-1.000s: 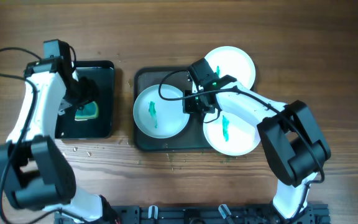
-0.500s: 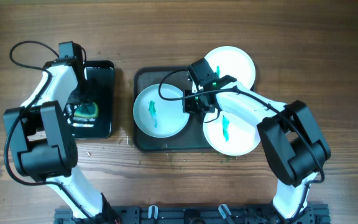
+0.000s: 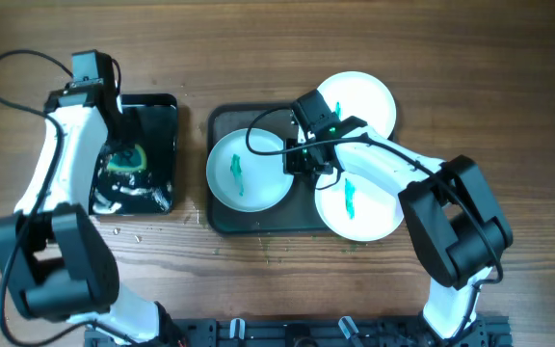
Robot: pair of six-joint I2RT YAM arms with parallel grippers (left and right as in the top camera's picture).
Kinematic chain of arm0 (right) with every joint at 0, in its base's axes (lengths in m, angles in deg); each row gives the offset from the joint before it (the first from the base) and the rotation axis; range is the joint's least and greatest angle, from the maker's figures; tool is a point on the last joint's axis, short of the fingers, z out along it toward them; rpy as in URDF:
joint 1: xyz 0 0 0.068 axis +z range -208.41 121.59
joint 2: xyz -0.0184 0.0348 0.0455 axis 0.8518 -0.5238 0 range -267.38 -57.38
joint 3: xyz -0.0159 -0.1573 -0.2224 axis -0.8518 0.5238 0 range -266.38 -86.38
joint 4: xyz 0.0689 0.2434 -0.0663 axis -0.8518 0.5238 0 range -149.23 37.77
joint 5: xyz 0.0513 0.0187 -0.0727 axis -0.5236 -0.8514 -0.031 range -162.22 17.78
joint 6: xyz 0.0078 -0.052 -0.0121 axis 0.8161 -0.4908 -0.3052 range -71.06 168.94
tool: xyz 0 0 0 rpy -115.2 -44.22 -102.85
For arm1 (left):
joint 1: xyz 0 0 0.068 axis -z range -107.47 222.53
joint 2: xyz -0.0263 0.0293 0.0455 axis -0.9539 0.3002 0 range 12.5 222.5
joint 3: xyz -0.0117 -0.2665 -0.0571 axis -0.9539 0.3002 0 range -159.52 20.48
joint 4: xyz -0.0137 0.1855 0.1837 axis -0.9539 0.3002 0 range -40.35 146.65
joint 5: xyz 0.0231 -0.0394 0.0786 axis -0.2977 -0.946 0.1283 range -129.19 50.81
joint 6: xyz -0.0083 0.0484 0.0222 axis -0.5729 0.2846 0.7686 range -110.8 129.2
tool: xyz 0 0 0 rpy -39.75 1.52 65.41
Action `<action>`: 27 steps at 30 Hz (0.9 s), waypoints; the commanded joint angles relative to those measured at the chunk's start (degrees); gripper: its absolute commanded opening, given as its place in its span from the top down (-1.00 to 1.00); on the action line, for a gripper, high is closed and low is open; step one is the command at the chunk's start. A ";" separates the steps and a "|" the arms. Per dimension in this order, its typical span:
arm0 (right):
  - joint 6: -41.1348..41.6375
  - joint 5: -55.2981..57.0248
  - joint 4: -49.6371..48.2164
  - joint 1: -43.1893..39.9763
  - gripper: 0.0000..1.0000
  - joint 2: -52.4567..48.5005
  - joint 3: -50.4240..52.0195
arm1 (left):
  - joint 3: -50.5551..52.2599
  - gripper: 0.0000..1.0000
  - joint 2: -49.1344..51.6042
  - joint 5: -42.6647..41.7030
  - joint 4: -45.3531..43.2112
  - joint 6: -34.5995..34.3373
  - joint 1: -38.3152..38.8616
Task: Clean dirty plates on tray and stack at the side
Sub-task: 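Hold the left plate with the right gripper and scrub it with the sponge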
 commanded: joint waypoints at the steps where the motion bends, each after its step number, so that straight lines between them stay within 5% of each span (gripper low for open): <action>1: 0.98 0.57 -0.33 -0.02 0.91 -1.16 -0.79 | -1.55 0.92 -4.09 -2.32 0.04 -0.76 0.31; 7: 1.01 0.04 -0.52 -0.02 0.91 -1.16 -0.79 | -1.55 0.92 -4.20 -5.07 1.36 -1.49 0.31; 13: 0.96 -2.89 -0.55 -1.05 0.92 -1.14 -0.81 | -1.53 0.92 -4.20 -23.78 2.84 -5.75 2.27; 19: 2.58 -2.60 0.13 -3.65 0.91 -1.16 -0.79 | 3.13 0.92 -3.50 -23.69 -0.15 -17.22 16.20; 27: 2.49 -2.45 0.42 -3.69 0.91 -1.16 -0.79 | 5.03 0.92 8.90 -17.53 -9.35 -21.03 26.58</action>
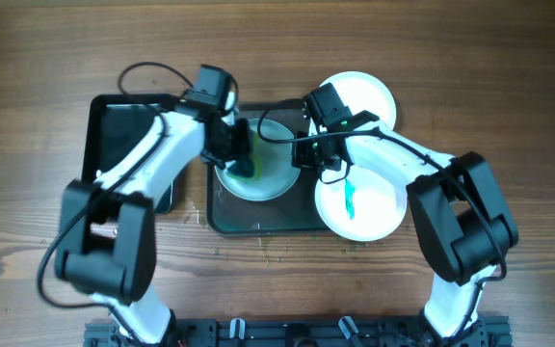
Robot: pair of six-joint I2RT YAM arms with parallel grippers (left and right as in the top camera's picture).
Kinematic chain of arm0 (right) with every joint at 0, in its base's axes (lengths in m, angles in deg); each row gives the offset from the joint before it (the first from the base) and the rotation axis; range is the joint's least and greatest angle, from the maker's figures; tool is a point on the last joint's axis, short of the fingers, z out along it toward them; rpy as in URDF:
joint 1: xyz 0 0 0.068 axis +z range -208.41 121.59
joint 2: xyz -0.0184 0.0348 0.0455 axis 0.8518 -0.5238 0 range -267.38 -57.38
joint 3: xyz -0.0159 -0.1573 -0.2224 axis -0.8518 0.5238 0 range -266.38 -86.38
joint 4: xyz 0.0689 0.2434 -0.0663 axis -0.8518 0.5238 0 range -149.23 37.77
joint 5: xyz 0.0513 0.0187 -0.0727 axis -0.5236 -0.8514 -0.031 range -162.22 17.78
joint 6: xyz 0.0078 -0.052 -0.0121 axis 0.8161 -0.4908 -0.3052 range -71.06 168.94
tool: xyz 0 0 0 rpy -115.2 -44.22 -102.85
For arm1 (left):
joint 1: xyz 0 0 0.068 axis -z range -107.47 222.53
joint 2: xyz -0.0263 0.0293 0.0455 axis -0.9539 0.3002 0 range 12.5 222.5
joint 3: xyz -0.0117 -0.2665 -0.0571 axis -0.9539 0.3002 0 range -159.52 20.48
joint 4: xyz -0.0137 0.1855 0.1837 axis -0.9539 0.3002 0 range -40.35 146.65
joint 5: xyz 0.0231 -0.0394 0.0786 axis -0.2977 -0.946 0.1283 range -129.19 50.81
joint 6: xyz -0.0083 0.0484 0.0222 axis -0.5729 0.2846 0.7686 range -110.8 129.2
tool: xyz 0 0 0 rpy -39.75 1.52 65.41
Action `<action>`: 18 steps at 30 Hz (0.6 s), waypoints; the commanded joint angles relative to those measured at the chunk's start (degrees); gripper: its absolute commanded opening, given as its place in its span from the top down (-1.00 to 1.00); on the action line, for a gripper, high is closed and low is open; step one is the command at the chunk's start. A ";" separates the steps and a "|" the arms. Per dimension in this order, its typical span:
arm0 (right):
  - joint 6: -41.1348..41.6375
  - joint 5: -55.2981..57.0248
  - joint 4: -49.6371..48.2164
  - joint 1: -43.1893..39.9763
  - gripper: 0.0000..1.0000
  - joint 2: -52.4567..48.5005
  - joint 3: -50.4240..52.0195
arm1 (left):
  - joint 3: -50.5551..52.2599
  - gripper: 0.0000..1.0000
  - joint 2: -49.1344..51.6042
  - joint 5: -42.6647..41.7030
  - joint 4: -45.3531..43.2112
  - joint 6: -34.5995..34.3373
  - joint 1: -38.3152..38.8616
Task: Clean dirty plates on tray and stack at the side
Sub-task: 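Hold the left plate with the right gripper and scrub it with the sponge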
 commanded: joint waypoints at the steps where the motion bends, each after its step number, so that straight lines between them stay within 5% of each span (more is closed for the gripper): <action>1: 0.98 -0.63 0.09 -0.13 0.92 -1.11 -0.79 | 0.44 0.92 5.46 5.92 -0.17 -4.94 1.20; 5: 0.98 -0.66 0.07 -0.13 0.91 -1.11 -0.79 | 0.44 0.92 7.32 3.58 -0.66 -4.48 1.70; 9: 0.96 -0.66 0.07 -0.13 0.91 -1.11 -0.79 | 0.44 0.92 7.32 -17.64 -6.16 10.03 2.71; 11: 0.83 -0.66 0.09 -0.11 0.91 -1.11 -0.79 | 0.44 0.92 7.32 -11.10 -8.13 7.43 2.69; 15: 0.85 -0.66 0.09 -0.09 0.92 -1.11 -0.79 | 0.44 0.92 7.32 17.33 -7.80 -3.67 2.69; 18: 0.79 -0.63 0.09 -0.09 0.91 -1.11 -0.79 | 0.44 0.92 7.32 25.05 -2.82 -9.42 2.69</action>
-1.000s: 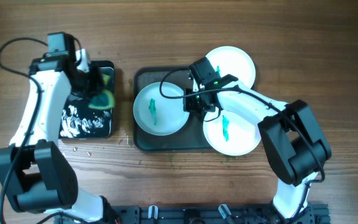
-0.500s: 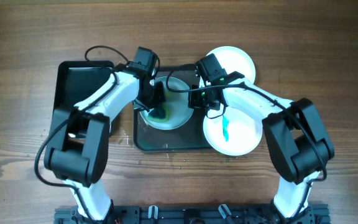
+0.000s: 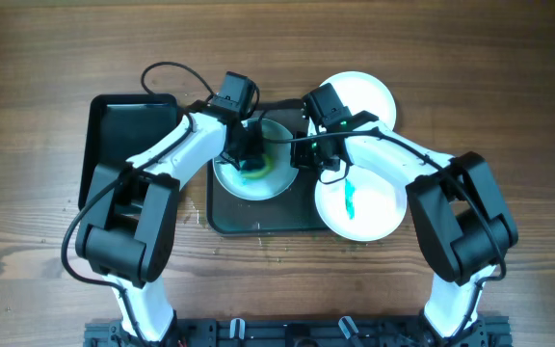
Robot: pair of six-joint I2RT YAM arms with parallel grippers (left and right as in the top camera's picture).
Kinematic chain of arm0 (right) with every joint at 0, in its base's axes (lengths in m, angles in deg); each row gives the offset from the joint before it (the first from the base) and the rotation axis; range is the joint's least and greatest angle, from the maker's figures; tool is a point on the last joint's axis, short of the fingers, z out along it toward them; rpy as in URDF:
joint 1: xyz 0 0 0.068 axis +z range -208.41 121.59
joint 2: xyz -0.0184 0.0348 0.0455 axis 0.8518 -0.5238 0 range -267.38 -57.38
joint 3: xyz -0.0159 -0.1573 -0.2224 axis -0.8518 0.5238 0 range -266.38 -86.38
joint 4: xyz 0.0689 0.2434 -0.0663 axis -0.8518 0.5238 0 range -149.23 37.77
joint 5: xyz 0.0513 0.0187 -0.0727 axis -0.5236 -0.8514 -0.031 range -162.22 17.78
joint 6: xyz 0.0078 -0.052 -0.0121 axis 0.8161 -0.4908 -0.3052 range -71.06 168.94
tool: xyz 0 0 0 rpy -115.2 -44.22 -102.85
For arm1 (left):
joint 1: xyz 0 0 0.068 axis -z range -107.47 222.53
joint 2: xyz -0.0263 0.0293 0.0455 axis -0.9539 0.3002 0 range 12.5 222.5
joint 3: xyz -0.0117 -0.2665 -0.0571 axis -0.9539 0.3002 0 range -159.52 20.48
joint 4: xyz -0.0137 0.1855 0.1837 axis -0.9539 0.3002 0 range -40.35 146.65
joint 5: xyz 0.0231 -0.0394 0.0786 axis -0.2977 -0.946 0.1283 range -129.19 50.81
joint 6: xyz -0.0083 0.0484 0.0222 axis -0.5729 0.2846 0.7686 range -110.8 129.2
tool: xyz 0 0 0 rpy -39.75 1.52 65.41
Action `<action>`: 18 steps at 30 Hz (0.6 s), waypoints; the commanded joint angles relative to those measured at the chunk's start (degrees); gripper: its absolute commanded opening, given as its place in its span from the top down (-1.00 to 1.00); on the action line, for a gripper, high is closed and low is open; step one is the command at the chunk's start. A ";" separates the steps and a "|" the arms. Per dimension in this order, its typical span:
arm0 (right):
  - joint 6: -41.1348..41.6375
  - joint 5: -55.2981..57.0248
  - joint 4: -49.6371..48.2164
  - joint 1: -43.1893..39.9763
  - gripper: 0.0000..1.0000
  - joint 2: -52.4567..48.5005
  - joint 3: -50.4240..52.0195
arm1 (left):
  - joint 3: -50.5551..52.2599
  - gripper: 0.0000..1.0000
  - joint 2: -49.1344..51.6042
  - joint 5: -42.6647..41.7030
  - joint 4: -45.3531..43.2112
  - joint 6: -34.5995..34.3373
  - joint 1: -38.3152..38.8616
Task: Clean dirty plates on tray and stack at the side
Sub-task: 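Hold the left plate with the right gripper and scrub it with the sponge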
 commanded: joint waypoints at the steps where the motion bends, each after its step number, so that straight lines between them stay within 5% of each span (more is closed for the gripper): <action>1: 0.57 -0.02 0.31 -0.24 0.91 -1.09 -0.79 | 0.83 0.92 0.90 13.66 5.81 -6.16 -1.07; 4: 0.63 -0.09 0.28 -0.24 0.91 -1.09 -0.79 | 0.83 0.92 0.90 -4.52 9.55 4.81 -1.07; 6: 0.61 -0.26 0.28 -0.24 0.91 -1.09 -0.74 | 0.83 0.92 0.90 -24.68 11.15 18.05 -1.07; 9: 0.63 -0.46 0.26 -0.24 0.91 -1.09 -0.48 | 0.83 0.92 0.90 -29.57 8.57 20.28 -1.07; 11: 0.63 -0.44 0.24 -0.24 0.91 -1.09 -0.48 | 0.83 0.92 0.90 -23.47 5.88 16.92 -1.14; 15: 0.63 -0.44 0.22 -0.24 0.91 -1.09 -0.48 | 0.81 0.92 0.87 17.75 8.44 -5.60 -1.14; 18: 0.66 -0.44 0.22 -0.24 0.91 -1.09 -0.46 | 0.81 0.92 0.87 22.60 13.11 -7.91 -1.07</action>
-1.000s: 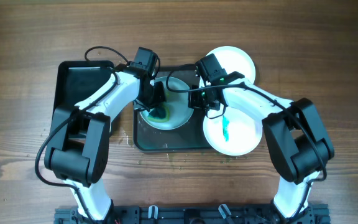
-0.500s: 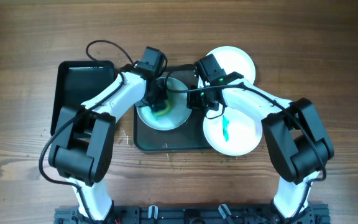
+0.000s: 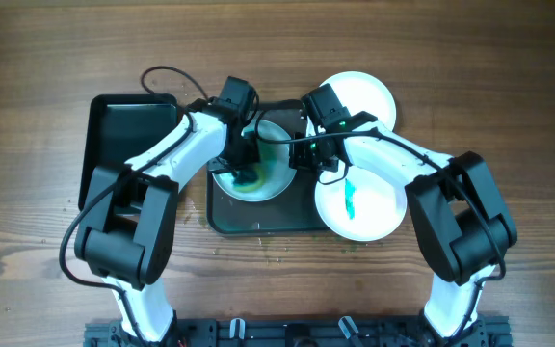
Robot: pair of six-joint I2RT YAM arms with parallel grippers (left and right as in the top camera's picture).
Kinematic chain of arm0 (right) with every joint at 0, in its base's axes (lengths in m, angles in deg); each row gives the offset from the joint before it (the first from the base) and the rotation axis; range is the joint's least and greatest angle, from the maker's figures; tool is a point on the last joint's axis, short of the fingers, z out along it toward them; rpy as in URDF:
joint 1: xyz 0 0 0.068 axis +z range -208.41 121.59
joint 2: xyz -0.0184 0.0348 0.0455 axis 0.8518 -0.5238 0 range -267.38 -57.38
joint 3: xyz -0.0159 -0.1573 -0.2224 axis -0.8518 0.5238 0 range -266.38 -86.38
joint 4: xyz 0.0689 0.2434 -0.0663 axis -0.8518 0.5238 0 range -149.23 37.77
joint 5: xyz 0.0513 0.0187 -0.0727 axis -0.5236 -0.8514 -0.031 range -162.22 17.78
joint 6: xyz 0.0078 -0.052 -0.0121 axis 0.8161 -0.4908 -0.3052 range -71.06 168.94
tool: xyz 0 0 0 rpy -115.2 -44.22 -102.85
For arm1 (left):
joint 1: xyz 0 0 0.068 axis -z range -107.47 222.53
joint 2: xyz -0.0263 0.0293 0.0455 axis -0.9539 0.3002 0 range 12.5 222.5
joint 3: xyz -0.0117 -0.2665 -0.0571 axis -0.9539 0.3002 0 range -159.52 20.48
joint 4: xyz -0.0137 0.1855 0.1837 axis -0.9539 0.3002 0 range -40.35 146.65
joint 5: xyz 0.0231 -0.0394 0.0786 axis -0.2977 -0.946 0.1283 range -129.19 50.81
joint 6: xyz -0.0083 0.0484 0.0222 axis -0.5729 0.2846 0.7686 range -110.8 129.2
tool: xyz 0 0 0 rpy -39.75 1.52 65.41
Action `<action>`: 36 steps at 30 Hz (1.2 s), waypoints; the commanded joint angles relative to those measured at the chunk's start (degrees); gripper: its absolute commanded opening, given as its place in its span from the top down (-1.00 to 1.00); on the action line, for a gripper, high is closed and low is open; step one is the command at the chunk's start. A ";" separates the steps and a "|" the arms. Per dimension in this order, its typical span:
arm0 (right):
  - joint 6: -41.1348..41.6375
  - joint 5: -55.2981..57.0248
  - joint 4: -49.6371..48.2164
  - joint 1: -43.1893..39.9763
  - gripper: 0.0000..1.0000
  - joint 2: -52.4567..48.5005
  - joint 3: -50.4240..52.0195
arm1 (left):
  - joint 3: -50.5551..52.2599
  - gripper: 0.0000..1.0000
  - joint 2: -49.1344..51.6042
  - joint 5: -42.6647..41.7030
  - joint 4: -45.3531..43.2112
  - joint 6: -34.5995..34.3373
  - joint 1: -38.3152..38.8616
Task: Clean dirty plates on tray and stack at the side
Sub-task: 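Hold the left plate with the right gripper and scrub it with the sponge, then lift the cleaned plate with the right gripper and place it right of the tray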
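A white plate, smeared green, lies in the black tray at the middle. My left gripper is down on this plate, shut on a green-and-yellow sponge. At the plate's right rim my right gripper is shut on the edge. A second dirty plate with a green streak rests half on the tray's right side. Behind it on the table sits a clean white plate.
A black basin stands to the left of the tray, partly under my left arm. Cables loop over the tray's far edge. Bare wooden table lies around everything, with a few drops near the tray's front left corner.
My left gripper with the sponge has shifted a little toward the near left of the plate. The green smear on the plate has spread. The right gripper has not moved.
My left gripper was at the sponge in the basin while the right one held the rim of the green-streaked plate in the tray. Then the left gripper held the sponge on that plate's left part, then on its middle, and now its streak is smeared.
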 commanded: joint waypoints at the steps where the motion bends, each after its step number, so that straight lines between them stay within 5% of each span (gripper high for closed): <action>1: 0.59 0.81 0.31 -0.42 0.91 -0.98 -0.48 | 1.49 0.92 1.51 13.14 2.73 -3.65 -1.33; 7: 0.59 0.81 0.31 -0.42 0.91 -0.98 -0.48 | 1.49 0.92 1.51 -35.39 -5.07 23.67 -1.33; 10: 0.59 0.83 0.35 -0.42 0.92 -0.98 -0.48 | 1.49 0.92 1.53 -29.90 -8.41 21.51 -1.40; 14: 0.59 0.81 0.35 -0.42 0.92 -0.98 -0.48 | 1.49 0.92 1.53 8.15 -5.46 1.11 -1.40; 16: 0.59 0.83 0.35 -0.42 0.91 -0.98 -0.46 | 1.49 0.92 1.53 14.60 -3.37 -1.36 -1.40; 26: 0.57 0.81 0.37 -0.42 0.91 -0.98 -0.48 | -1.57 0.92 1.51 12.55 6.80 -1.44 0.15; 31: -0.94 0.79 0.35 -0.42 0.91 -0.98 -0.48 | -16.41 0.92 1.09 -3.19 18.32 7.17 -3.43; 36: -3.67 3.54 0.66 -0.28 0.91 2.47 -0.70 | -28.61 0.92 -0.52 -4.22 26.69 9.09 -10.49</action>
